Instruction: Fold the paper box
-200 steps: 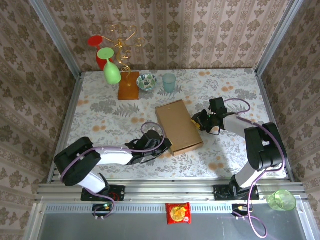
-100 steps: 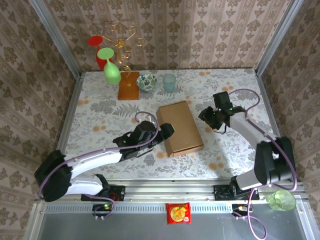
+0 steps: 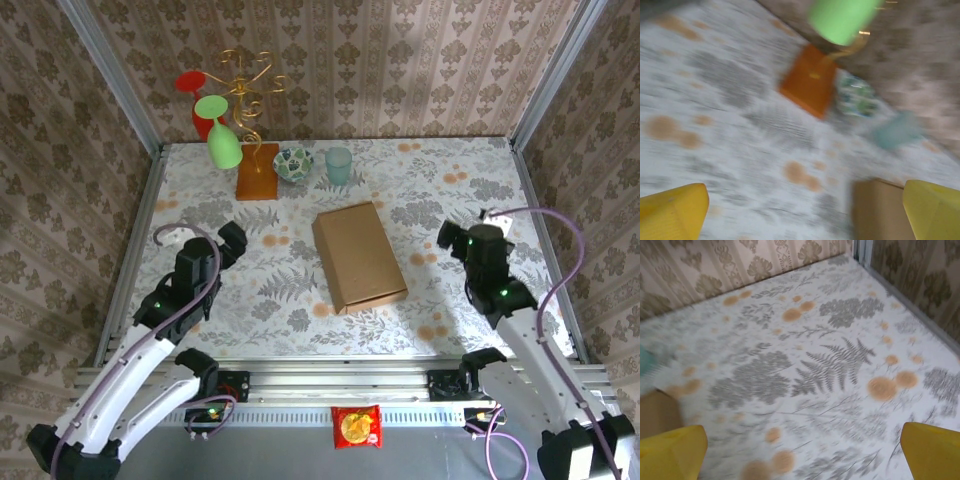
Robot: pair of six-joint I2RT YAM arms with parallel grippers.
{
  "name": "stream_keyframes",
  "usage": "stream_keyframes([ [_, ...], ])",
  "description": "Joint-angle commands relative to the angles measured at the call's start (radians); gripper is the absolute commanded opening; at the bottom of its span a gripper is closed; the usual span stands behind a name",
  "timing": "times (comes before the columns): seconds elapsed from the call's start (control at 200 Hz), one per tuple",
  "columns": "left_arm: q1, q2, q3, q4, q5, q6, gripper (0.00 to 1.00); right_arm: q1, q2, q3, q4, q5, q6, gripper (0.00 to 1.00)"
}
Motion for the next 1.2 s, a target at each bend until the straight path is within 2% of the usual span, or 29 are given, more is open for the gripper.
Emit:
stream_keyframes([
  [0.0,0.044,0.037,-0.109,0.076,-0.216,0.488,1.0,-0.015,0.022,-0.204,0.434,-0.001,-0.307,1.0],
  [0.05,0.077,0.033,-0.187,0.228,-0.167,0.614,1.0,-0.04,0.066,-0.243,0.51,-0.062,-0.299,1.0],
  [0.135,0.248,0.052,-0.286,0.41,0.056,0.689,1.0,-0.093,0.187,-0.234,0.541,-0.166,-0.276,1.0],
  [0.18,0.346,0.088,-0.273,0.408,0.162,0.662,1.0,-0.11,0.254,-0.235,0.612,-0.209,-0.279,1.0],
  [0.275,0.473,0.244,-0.219,0.454,0.313,0.685,1.0,-0.137,0.384,-0.198,0.734,-0.294,-0.303,1.0],
  [0.395,0.508,0.451,-0.232,0.726,0.422,0.801,1.0,-0.186,0.553,-0.158,0.932,-0.37,-0.257,1.0],
  [0.47,0.534,0.577,-0.27,0.947,0.47,0.803,1.0,-0.203,0.652,-0.127,0.962,-0.414,-0.24,1.0],
  [0.57,0.559,0.678,-0.276,1.151,0.505,0.823,1.0,-0.201,0.764,-0.174,1.17,-0.439,-0.253,1.0],
  [0.64,0.564,0.726,-0.296,1.232,0.5,0.836,1.0,-0.195,0.73,-0.147,1.059,-0.396,-0.25,1.0],
  [0.695,0.574,0.832,-0.356,1.461,0.549,0.84,1.0,-0.177,0.748,-0.139,1.08,-0.368,-0.26,1.0],
  [0.725,0.576,0.895,-0.375,1.595,0.574,0.862,1.0,-0.167,0.74,-0.123,1.036,-0.343,-0.262,1.0],
  [0.79,0.584,0.837,-0.352,1.442,0.561,0.829,1.0,-0.152,0.749,-0.12,1.039,-0.314,-0.273,1.0],
  [0.845,0.584,0.869,-0.346,1.497,0.577,0.852,1.0,-0.148,0.743,-0.118,1.022,-0.313,-0.276,1.0],
  [0.895,0.582,0.854,-0.336,1.44,0.576,0.847,1.0,-0.147,0.744,-0.114,1.022,-0.31,-0.277,1.0],
  [1.195,0.574,0.861,-0.333,1.454,0.556,0.856,1.0,-0.142,0.748,-0.108,1.011,-0.304,-0.28,1.0],
])
